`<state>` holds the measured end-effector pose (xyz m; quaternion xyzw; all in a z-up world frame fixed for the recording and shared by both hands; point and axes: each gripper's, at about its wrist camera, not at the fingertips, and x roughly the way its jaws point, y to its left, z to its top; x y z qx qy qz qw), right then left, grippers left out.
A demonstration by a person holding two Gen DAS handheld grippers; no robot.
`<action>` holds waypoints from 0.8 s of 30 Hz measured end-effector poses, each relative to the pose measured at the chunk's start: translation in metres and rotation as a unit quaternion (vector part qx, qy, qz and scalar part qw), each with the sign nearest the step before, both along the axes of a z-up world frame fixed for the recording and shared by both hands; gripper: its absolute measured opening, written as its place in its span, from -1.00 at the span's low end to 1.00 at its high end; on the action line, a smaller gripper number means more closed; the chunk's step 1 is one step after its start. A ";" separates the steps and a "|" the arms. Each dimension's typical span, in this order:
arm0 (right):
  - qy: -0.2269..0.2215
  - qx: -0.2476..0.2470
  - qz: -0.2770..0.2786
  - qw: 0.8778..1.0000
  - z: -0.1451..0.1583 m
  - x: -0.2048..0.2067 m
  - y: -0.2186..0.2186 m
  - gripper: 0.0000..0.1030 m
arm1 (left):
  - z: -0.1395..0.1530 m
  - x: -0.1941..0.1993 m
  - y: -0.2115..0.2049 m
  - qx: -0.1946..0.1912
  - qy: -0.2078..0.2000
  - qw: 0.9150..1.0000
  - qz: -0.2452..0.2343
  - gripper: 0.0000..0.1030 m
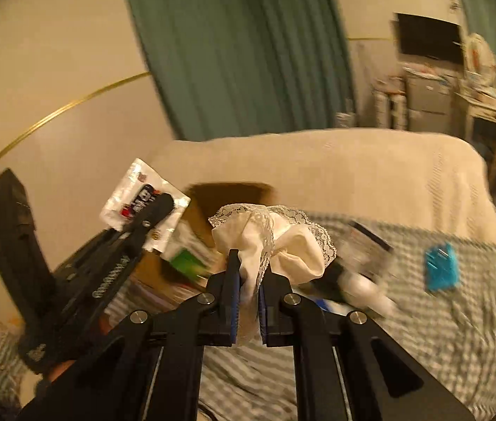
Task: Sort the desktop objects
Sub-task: 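Carry the lace cloth and packet into the cardboard box and release them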
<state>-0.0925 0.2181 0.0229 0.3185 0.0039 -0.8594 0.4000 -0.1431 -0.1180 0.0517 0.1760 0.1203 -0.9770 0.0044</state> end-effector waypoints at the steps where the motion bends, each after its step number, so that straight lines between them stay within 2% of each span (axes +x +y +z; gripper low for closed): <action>1: -0.001 0.000 0.015 1.000 0.002 0.001 -0.021 -0.85 | -0.009 -0.006 -0.015 0.002 -0.010 1.000 0.015 -0.94; 5: -0.023 0.024 0.048 0.998 -0.016 -0.012 -0.094 -0.85 | -0.056 -0.029 -0.053 0.032 -0.064 0.997 0.031 -0.94; 9: -0.054 0.046 0.051 0.996 -0.048 -0.030 -0.132 -0.82 | -0.081 -0.040 -0.058 0.020 -0.090 0.995 0.023 -0.94; 11: -0.058 0.056 0.036 0.996 -0.061 -0.039 -0.138 -0.69 | -0.085 -0.044 -0.054 0.010 -0.103 0.994 0.024 -0.83; 12: -0.061 0.055 0.026 0.996 -0.063 -0.044 -0.137 -0.37 | -0.086 -0.044 -0.053 0.003 -0.108 0.994 0.026 -0.72; 13: -0.064 0.050 0.019 0.996 -0.063 -0.047 -0.135 -0.03 | -0.084 -0.042 -0.049 0.000 -0.111 0.993 0.028 -0.32; 14: -0.066 0.042 0.010 0.997 -0.062 -0.051 -0.129 0.08 | -0.084 -0.039 -0.047 -0.002 -0.114 0.993 0.033 0.44; 15: -0.063 0.028 0.000 0.998 -0.058 -0.051 -0.119 0.16 | -0.081 -0.035 -0.044 -0.003 -0.118 0.992 0.040 0.75; 16: -0.061 0.023 -0.004 0.998 -0.053 -0.054 -0.118 0.16 | -0.077 -0.028 -0.040 -0.004 -0.113 0.992 0.050 0.93; 18: -0.052 0.016 -0.011 0.998 -0.043 -0.052 -0.103 0.16 | -0.065 -0.015 -0.033 -0.004 -0.089 0.995 0.044 0.93; 24: 0.003 0.006 -0.055 0.998 -0.010 -0.025 -0.017 0.16 | -0.028 0.012 0.035 -0.035 -0.065 0.997 -0.003 0.97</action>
